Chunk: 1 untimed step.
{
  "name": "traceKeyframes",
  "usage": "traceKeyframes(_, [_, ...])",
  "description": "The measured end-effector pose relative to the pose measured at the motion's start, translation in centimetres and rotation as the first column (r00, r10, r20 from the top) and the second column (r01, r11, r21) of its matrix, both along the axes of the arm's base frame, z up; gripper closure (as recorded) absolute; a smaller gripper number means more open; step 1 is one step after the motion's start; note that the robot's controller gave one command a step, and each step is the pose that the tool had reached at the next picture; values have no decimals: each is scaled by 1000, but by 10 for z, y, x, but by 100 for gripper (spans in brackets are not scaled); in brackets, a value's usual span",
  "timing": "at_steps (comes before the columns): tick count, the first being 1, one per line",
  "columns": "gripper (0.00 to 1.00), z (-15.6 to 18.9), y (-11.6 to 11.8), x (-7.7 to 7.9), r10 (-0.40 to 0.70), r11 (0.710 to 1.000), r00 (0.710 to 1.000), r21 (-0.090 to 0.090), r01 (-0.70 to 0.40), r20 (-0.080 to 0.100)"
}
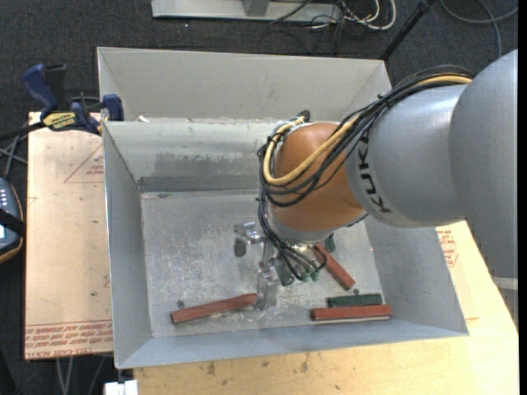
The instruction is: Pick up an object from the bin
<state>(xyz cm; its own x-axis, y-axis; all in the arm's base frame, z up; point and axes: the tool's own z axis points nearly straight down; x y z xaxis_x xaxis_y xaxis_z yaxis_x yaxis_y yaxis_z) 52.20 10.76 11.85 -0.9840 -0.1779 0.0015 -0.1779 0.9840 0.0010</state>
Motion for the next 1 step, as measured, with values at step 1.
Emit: traceKeyframes(1, [0, -3, -41, -35, 38, 999, 999, 1, -38, 2])
